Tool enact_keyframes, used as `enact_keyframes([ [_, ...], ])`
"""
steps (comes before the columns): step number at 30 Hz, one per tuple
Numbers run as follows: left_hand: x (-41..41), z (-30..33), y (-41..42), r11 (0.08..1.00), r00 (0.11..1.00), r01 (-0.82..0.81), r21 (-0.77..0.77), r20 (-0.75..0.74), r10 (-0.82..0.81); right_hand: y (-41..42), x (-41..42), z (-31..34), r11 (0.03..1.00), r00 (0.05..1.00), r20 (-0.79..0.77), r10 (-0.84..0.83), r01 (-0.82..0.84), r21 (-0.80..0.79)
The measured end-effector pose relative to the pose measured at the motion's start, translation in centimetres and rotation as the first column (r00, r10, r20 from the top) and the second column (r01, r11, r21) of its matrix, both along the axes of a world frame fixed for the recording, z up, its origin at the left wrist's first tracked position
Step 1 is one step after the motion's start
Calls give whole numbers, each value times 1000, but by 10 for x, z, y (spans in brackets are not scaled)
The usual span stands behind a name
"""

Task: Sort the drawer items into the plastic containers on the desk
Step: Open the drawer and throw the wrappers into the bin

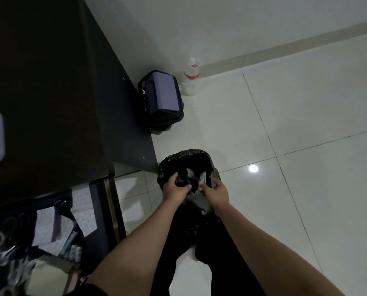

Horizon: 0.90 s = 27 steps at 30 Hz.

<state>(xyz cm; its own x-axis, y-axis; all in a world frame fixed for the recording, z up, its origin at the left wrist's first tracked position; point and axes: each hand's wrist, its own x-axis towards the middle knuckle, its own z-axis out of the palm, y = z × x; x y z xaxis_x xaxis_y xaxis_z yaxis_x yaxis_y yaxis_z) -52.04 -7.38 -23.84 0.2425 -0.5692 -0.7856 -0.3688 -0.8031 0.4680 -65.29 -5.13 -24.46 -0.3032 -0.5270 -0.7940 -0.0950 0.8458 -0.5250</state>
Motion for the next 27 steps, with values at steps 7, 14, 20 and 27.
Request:
enact_keyframes([
  [7, 12, 64, 14, 999, 999, -43, -20, 3, 43, 4, -2, 54, 1000, 999, 34, -31, 31, -1],
  [14, 33, 156, 48, 980, 999, -51, -192, -16, 49, 11, -9, 134, 998, 1000, -18, 23, -24, -66],
  [20, 66, 207, 74, 910, 996, 3, -414, 84, 35, 9, 12, 185, 965, 986, -83, 146, -161, -207],
  [27, 124, 221, 111, 848, 989, 46, -528, 142, 35, 45, 106, 224, 864, 953, -156, 259, -301, -404],
])
